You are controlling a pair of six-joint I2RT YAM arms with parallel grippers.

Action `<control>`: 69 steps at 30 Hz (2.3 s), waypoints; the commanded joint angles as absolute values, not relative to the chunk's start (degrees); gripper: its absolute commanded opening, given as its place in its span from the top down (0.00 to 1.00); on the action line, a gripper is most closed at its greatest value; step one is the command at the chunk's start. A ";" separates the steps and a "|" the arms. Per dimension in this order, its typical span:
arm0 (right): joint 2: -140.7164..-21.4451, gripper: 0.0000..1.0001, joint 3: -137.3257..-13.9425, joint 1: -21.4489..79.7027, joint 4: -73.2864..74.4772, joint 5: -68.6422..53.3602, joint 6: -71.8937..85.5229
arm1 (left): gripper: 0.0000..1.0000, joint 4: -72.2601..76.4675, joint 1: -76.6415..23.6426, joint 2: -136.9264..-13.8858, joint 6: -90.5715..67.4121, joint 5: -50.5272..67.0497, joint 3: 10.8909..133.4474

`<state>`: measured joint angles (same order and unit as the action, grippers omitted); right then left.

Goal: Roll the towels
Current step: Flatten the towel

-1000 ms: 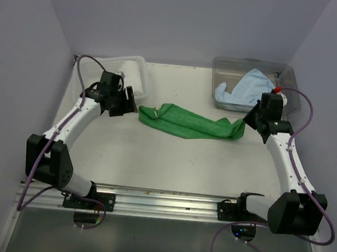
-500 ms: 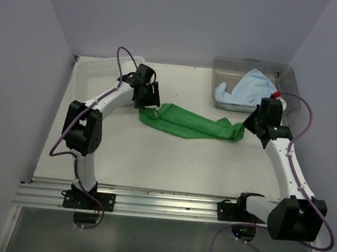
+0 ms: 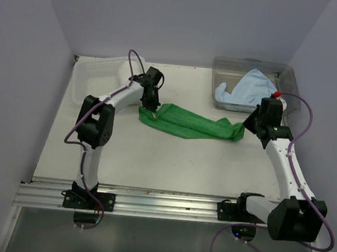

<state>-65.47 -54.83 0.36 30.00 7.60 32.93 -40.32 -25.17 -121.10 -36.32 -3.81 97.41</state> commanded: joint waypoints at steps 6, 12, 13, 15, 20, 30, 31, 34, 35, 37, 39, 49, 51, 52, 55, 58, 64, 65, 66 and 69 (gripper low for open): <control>-61.79 1.00 -56.34 0.26 31.20 6.68 32.70 | 1.00 -41.22 -24.61 -105.15 -34.63 -9.31 96.34; -57.93 1.00 -58.80 0.26 33.30 6.86 33.22 | 1.00 -42.89 -21.63 -92.23 -34.37 -6.50 94.31; -57.05 1.00 -59.67 0.18 33.66 7.12 33.40 | 1.00 -43.41 -21.53 -90.63 -34.37 -6.42 94.22; -54.06 1.00 -60.55 0.26 35.06 7.64 33.40 | 1.00 -45.17 -21.62 -85.99 -34.28 -6.33 93.78; -47.30 1.00 -64.68 0.26 39.19 10.54 32.96 | 1.00 -51.14 -21.62 -76.93 -34.54 -5.80 95.44; -40.43 1.00 -70.05 0.18 46.76 14.68 30.32 | 1.00 -57.58 -21.62 -73.64 -35.86 -7.11 103.45; -40.78 1.00 -68.40 0.26 46.32 14.59 30.41 | 1.00 -56.79 -21.62 -74.78 -35.69 -7.03 102.75; -42.01 1.00 -62.44 0.26 41.77 14.07 31.20 | 1.00 -51.34 -21.53 -82.50 -34.98 -5.63 100.90; -43.49 1.00 -60.75 0.26 40.27 14.24 31.46 | 1.00 -48.72 -21.36 -87.84 -34.89 -5.45 101.68; -45.78 1.00 -56.63 0.26 36.22 14.50 32.17 | 0.94 -46.42 -21.27 -93.84 -34.45 -7.45 102.91; -48.94 1.00 -54.15 0.26 32.89 14.50 32.69 | 0.37 -47.89 -21.09 -104.20 -33.06 -8.96 108.52; -50.54 1.00 -48.78 0.18 31.82 11.52 32.78 | 0.16 -46.42 -23.46 -96.97 -33.39 -9.15 88.32; -50.62 1.00 -47.73 0.26 31.82 10.46 32.96 | 0.22 -46.23 -24.52 -90.55 -36.19 -7.91 80.81; -50.71 1.00 -47.29 0.26 31.82 10.46 32.96 | 0.28 -46.23 -25.65 -86.61 -37.34 -6.61 73.98; -50.98 1.00 -46.41 0.26 31.99 10.28 32.70 | 0.32 -46.40 -29.51 -80.45 -42.53 -5.63 63.50; -51.33 1.00 -46.49 0.26 32.17 10.11 32.34 | 0.36 -47.46 -31.90 -77.79 -47.89 -6.32 58.30; -52.64 1.00 -47.72 0.26 31.56 9.05 31.64 | 0.47 -39.04 -33.75 -75.93 -53.78 -3.52 47.75; -53.26 1.00 -47.90 0.26 31.81 8.70 31.47 | 0.48 -38.07 -33.84 -76.98 -54.49 -3.60 46.94; -53.44 1.00 -48.16 0.18 31.99 8.53 31.38 | 0.50 -37.01 -33.84 -77.51 -55.62 -3.86 46.06; -53.61 1.00 -47.90 0.26 31.64 8.18 31.38 | 0.51 -32.62 -33.92 -78.75 -57.39 -3.78 43.42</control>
<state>-53.58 -46.30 0.36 33.23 9.26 32.21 -40.58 -33.54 -78.22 -52.95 -4.05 44.77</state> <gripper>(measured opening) 0.010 0.494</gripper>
